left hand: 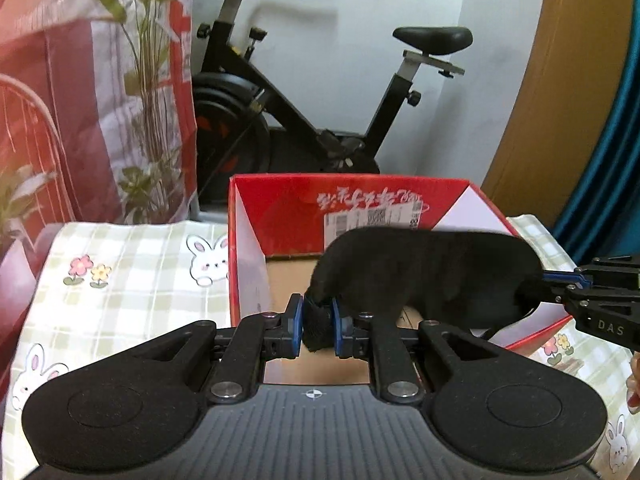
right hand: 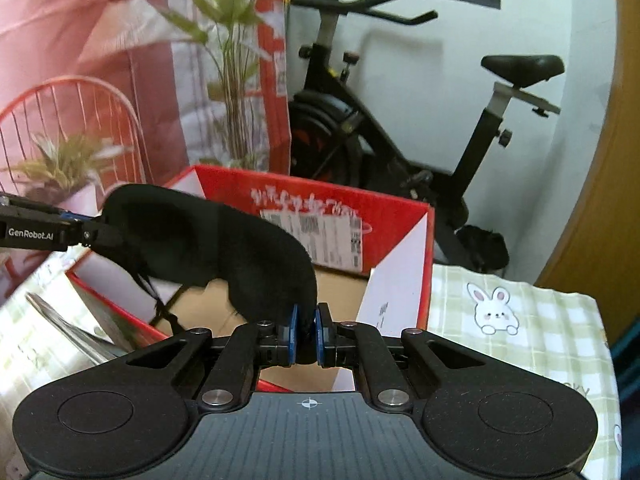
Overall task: Organize soft objects
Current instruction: 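Lift the black fabric into the red box and open both grippers, then move both grippers to the white drawstring pouch, then close both grippers on the white drawstring pouch and lift it, then lower the white pouch into the red box and open both grippers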
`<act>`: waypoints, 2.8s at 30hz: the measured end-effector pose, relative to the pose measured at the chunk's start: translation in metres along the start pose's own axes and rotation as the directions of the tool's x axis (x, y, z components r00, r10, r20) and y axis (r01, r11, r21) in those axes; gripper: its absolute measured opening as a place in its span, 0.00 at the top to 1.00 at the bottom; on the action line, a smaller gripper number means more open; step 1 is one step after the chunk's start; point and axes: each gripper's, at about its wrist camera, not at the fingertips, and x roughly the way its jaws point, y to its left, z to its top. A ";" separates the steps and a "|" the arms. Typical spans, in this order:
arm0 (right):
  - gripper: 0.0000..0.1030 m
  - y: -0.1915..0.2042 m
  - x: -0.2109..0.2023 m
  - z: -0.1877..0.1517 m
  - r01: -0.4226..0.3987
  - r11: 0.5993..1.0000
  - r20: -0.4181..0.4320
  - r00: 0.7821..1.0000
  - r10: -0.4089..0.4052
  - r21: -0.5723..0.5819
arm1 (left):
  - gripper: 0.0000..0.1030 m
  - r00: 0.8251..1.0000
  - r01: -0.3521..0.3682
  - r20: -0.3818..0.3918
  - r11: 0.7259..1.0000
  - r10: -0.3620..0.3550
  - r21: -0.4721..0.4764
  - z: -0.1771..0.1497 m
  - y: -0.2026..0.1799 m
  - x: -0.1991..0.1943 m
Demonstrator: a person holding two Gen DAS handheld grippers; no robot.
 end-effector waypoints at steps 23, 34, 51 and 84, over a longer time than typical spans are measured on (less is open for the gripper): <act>0.70 0.000 -0.054 -0.067 -0.006 1.000 0.060 0.998 0.008 -0.028 | 0.52 0.994 0.094 0.060 0.994 -0.092 -0.048 -0.071 0.036 -0.072; 0.68 0.033 -0.030 -0.075 -0.111 0.989 -0.006 0.994 0.111 -0.099 | 0.52 0.986 0.163 -0.031 0.986 -0.165 -0.038 -0.093 0.020 -0.038; 0.91 0.035 0.002 -0.073 -0.194 0.981 -0.040 0.980 0.193 -0.018 | 0.77 0.977 0.205 -0.071 0.978 -0.202 0.037 -0.098 -0.007 0.002; 0.95 0.000 -0.011 0.025 -0.193 0.978 0.112 0.976 0.184 0.075 | 0.81 0.973 0.225 0.069 0.973 -0.221 -0.053 -0.002 -0.006 0.002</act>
